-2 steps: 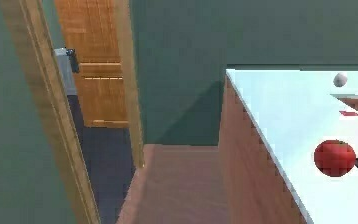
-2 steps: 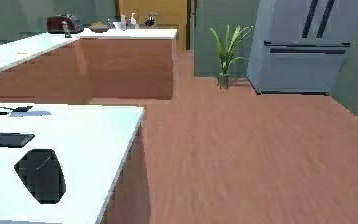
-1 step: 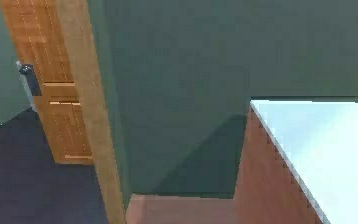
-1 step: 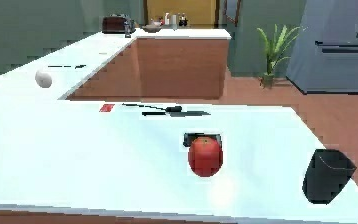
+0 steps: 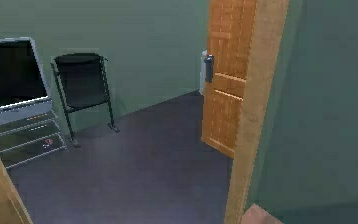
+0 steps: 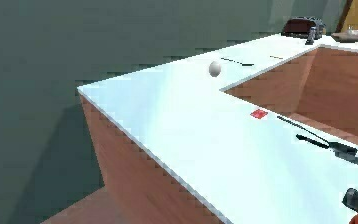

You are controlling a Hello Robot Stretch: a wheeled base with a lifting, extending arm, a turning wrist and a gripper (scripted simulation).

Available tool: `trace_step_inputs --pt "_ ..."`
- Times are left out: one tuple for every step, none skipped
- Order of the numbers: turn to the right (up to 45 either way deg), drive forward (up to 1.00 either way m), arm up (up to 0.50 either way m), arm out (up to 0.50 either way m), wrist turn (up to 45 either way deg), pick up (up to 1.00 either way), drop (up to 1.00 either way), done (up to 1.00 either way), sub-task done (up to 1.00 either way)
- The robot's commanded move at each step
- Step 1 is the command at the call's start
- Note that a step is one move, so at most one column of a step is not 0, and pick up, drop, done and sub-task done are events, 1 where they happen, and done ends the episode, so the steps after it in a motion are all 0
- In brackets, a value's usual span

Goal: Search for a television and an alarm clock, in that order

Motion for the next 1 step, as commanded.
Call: trace_step_inputs --pt "-6.0 0.00 0.00 0.00 0.0 0.00 0.00 0.00 0.00"
